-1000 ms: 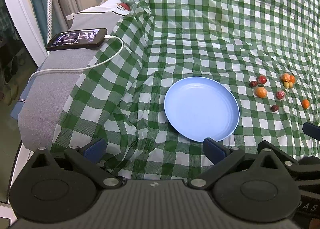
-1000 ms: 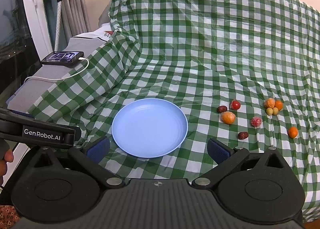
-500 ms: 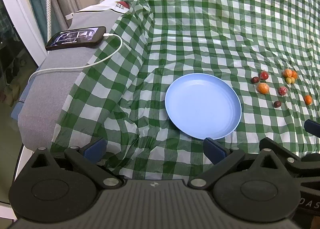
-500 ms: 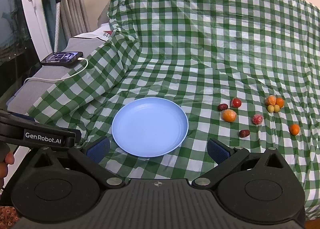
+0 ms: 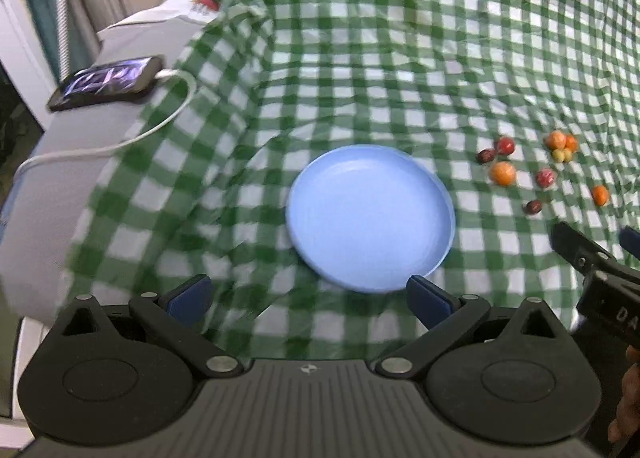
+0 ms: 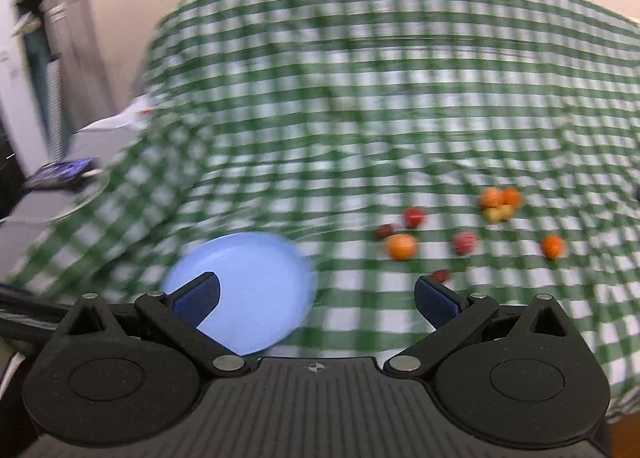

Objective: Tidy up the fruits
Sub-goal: 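Grasp the bagged orange fruit with the left tool while the right tool grasps a tangerine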

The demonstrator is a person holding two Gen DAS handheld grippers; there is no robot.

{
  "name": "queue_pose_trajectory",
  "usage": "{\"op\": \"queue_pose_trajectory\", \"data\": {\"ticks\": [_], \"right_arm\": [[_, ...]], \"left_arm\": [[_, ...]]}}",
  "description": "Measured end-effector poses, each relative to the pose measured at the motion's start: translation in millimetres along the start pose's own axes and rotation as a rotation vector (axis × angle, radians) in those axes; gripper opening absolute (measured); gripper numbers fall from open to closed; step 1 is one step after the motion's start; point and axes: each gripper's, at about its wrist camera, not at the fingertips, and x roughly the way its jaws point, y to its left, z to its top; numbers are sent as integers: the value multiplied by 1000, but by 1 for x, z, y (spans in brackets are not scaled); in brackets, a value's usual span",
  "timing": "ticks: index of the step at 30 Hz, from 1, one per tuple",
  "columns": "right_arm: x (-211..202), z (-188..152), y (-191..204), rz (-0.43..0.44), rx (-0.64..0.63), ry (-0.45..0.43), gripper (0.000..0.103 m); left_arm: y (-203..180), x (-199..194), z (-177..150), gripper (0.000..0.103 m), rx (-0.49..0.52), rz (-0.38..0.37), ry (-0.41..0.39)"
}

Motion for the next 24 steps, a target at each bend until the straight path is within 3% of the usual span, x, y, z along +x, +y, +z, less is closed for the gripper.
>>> {"op": "queue_pose_trajectory", "data": {"ticks": [5, 10, 12, 17, 24], "right_arm": [[28, -1, -63, -176, 54, -34, 102], [65, 0, -144, -299, 139, -48, 102], [81, 2, -171, -338, 178, -51, 94], [145, 6, -230, -363, 273, 16, 73], [210, 5, -265, -361, 250, 105, 70]], "left_arm": [[-44, 27, 26, 103, 59, -53, 13], [-109, 66, 54, 103, 137, -86, 6], [-135, 83, 65, 102, 162, -108, -1], [-191, 130, 88, 97, 188, -186, -3], [-243, 192, 101, 97, 230, -148, 14]]}}
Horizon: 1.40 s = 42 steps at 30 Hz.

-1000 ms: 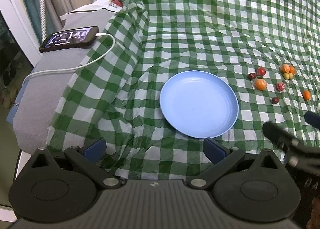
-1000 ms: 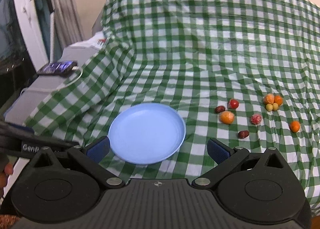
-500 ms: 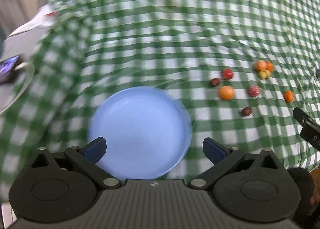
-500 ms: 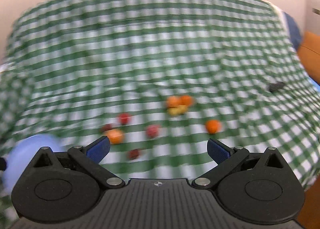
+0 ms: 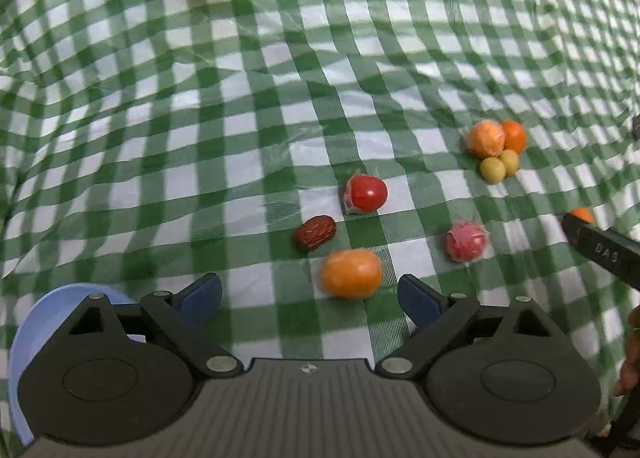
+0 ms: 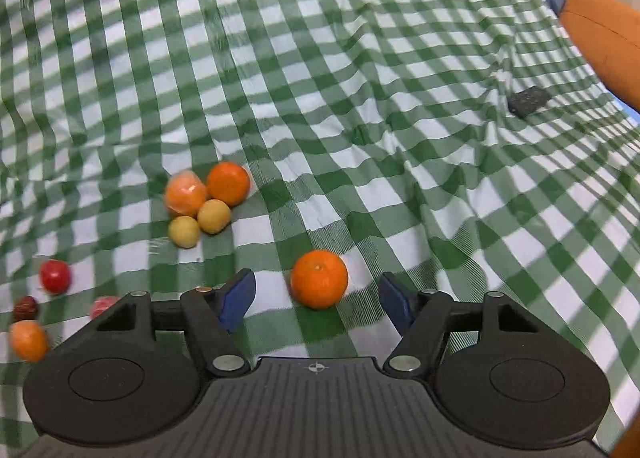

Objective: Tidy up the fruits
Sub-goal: 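Grasp the bagged orange fruit with the left tool while the right tool grasps a tangerine, then carry both fruits over the blue plate and open both tools to drop them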

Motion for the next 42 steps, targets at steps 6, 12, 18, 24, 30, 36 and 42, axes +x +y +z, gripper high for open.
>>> {"op": "queue_pose_trajectory", "data": {"ticks": [6, 12, 18, 24, 30, 36, 42], "right_arm": [[17, -3, 7, -19, -52, 25, 56], [-1, 3, 4, -35, -53, -21, 35], [-77, 11, 4, 41, -37, -109, 35], [-167, -9, 45, 216, -168, -139, 35], [-241, -47, 98, 441, -265, -96, 35], [-305, -84, 156, 589, -382, -72, 35], [-340, -114, 185, 637, -510, -51, 35]], "left_arm": [[-2, 39, 8, 46, -66, -71, 101], [0, 21, 4, 43, -55, -56, 71], [32, -46, -12, 43, -103, -96, 50], [83, -130, -46, 43, -142, -42, -24], [134, -198, -99, 43, -222, 23, -50], [176, -245, -164, 43, -305, 41, -56], [197, -265, -205, 43, -341, 78, -75]]}}
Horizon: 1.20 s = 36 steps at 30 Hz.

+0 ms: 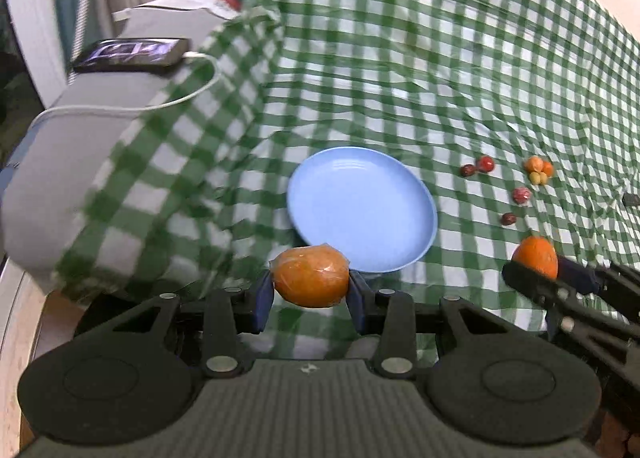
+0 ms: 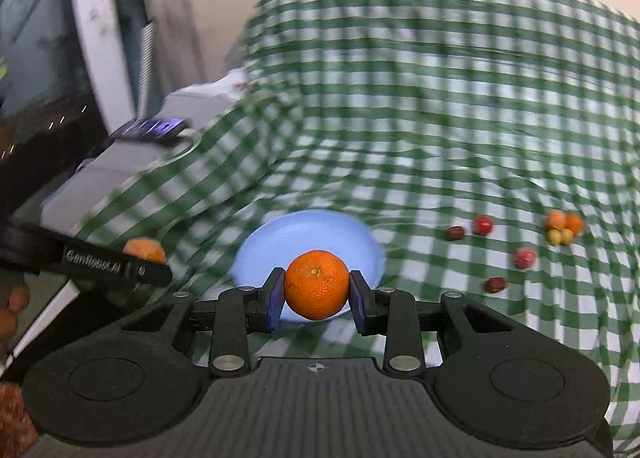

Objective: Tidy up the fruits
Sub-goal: 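Carry both fruits over the blue plate and open both tools to drop them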

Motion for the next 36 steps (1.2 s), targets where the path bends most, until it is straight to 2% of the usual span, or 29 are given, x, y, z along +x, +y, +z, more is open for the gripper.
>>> {"op": "queue_pose_trajectory", "data": {"ticks": [4, 12, 36], "right_arm": [[-5, -5, 23, 14, -54, 31, 35], [-11, -1, 31, -8, -89, 29, 35], [3, -2, 26, -11, -75, 71, 35]], "left_arm": [[17, -11, -7, 43, -26, -14, -26], [16, -18, -11, 43, -13, -52, -69], [17, -3, -10, 43, 3, -43, -52]]}}
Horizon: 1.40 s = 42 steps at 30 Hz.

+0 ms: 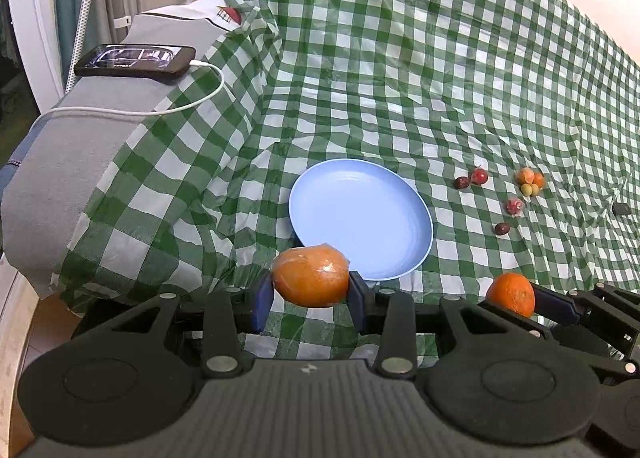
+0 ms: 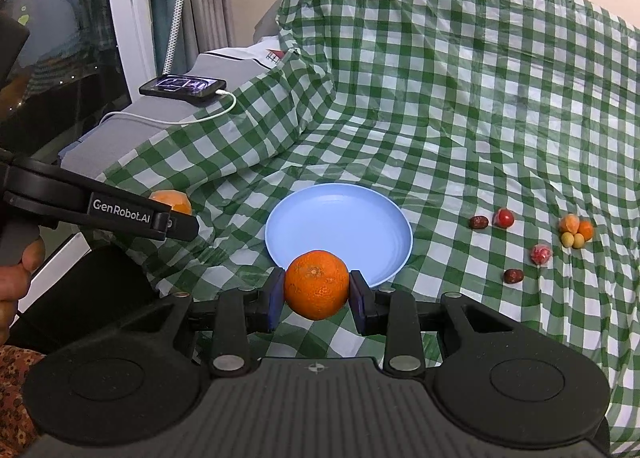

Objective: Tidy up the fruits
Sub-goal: 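Carry both fruits over the blue plate and open both tools to drop them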

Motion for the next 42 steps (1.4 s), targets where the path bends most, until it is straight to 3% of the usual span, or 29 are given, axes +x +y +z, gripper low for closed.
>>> {"op": "queue_pose_trajectory", "data": {"ticks": [16, 27, 42], "right_arm": [[47, 14, -17, -35, 32, 52, 35], [112, 29, -30, -58, 52, 106, 35], [183, 22, -41, -46, 21, 226, 36]], "left_arm": [[-1, 43, 38, 43, 12, 4, 37], [-10, 115, 68, 43, 65, 15, 113], [-20, 197, 73, 44, 174, 47, 203]]}}
